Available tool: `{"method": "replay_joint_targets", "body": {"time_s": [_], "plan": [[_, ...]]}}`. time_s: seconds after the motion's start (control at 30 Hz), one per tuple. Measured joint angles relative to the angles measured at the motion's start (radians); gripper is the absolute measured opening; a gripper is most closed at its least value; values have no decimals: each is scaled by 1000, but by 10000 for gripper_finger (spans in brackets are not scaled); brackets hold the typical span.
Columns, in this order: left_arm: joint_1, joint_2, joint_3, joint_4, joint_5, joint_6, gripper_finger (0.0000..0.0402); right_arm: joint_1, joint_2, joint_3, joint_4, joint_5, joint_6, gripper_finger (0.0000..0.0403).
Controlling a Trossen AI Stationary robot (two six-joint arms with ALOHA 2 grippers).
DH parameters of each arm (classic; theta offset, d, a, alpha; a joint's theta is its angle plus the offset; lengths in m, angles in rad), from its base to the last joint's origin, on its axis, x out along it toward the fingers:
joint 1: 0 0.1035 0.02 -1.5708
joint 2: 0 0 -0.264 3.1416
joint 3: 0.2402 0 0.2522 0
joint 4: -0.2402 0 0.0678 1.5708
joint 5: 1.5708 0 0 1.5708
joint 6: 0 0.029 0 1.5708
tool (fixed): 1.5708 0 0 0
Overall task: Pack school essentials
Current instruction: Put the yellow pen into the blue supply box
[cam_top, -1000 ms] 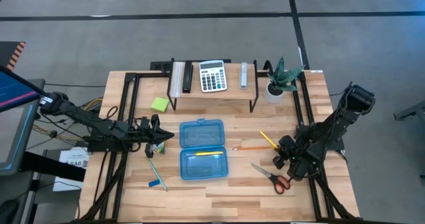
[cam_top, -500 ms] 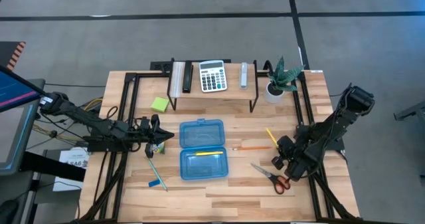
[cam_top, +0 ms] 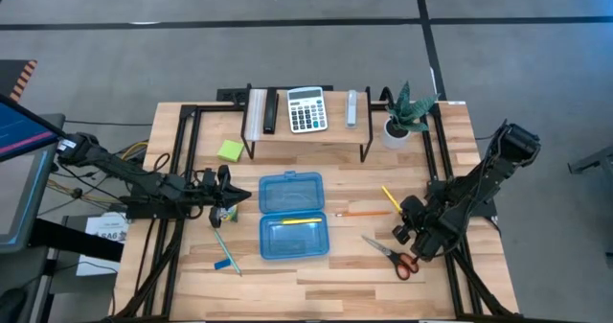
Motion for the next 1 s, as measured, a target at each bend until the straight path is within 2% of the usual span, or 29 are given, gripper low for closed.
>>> {"method": "replay_joint_targets", "body": {"time_s": [0.1,0.27,0.5,0.6,0.8,1.0], "plan": [[0,0,0,0,0,0,0,0,0,0,-4,2,0,28],[0,0,0,0,0,0,0,0,0,1,-13,5,-9,61],[0,0,0,0,0,0,0,1,0,40,-9,-26,-170,116],[0,0,0,0,0,0,0,1,12,63,-30,-53,-182,132],[0,2,0,0,-1,0,0,1,72,70,-53,-124,-192,144],[0,22,0,5,-6,-4,0,1,119,72,-65,-138,-196,142]]}}
